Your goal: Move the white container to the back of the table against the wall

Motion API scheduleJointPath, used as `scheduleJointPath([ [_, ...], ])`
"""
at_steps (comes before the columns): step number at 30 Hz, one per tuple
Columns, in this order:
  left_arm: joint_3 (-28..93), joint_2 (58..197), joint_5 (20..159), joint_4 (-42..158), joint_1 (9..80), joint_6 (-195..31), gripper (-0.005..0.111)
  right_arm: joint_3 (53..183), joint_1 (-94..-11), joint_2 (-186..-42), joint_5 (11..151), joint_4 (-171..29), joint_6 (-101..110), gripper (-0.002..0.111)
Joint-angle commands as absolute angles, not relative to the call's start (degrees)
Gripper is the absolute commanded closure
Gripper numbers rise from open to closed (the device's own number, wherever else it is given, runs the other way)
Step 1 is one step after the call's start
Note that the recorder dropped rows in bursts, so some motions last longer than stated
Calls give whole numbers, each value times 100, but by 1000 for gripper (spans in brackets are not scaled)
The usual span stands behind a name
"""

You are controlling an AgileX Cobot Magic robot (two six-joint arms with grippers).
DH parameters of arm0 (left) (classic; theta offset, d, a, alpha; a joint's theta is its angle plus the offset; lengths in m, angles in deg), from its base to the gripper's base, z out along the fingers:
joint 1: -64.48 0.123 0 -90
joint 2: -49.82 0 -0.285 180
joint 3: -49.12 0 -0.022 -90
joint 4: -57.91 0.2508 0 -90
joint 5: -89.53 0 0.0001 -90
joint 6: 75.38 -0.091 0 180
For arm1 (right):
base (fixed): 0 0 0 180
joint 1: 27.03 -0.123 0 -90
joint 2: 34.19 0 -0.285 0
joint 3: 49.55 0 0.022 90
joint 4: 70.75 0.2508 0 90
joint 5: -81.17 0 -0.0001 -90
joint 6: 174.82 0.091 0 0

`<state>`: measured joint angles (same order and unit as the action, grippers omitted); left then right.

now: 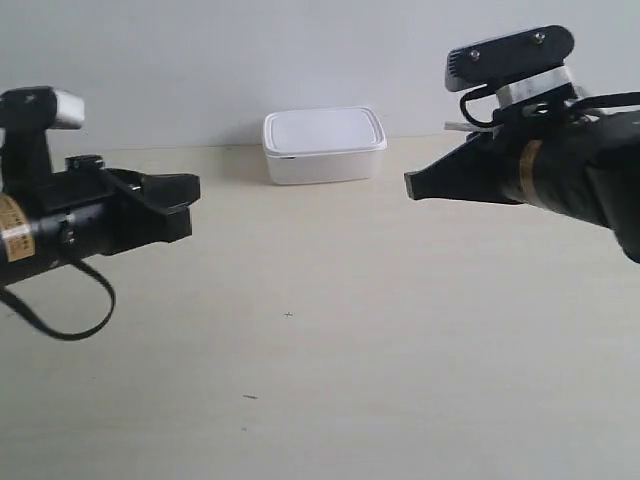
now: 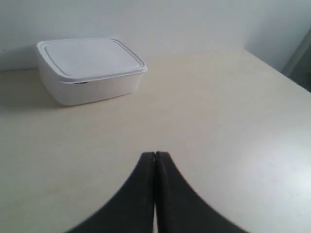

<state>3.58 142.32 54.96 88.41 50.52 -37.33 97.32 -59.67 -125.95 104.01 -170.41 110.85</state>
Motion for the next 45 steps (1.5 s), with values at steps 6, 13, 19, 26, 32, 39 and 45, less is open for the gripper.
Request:
scheduleJointPath([
  [6, -1472, 11930, 5360, 8172, 5023, -3525, 107, 8496, -7180, -9837, 10529, -17070, 11698, 108],
  [13, -2328, 10681, 5318, 8172, 5023, -3025, 107, 7611, -7632, -8008, 10358, -17070, 12265, 108],
  [19, -2809, 10079, 4317, 8172, 5023, -3015, 107, 6870, -7632, -6779, 10228, -17070, 12641, 108],
  [26, -2809, 9993, 4368, 8813, 5023, -2956, 107, 6383, -7632, -5875, 9879, -17070, 12641, 108],
  [32, -2809, 9993, 4836, 8726, 5023, -2842, 107, 5923, -7632, -5004, 9874, -17070, 12641, 108],
  [39, -2809, 9993, 5360, 8765, 5023, -2850, 107, 5459, -7632, -4308, 9835, -17070, 12359, 108],
  [45, -2809, 9993, 5733, 8773, 5023, -2875, 107, 5323, -7632, -4198, 9577, -17070, 12320, 108],
])
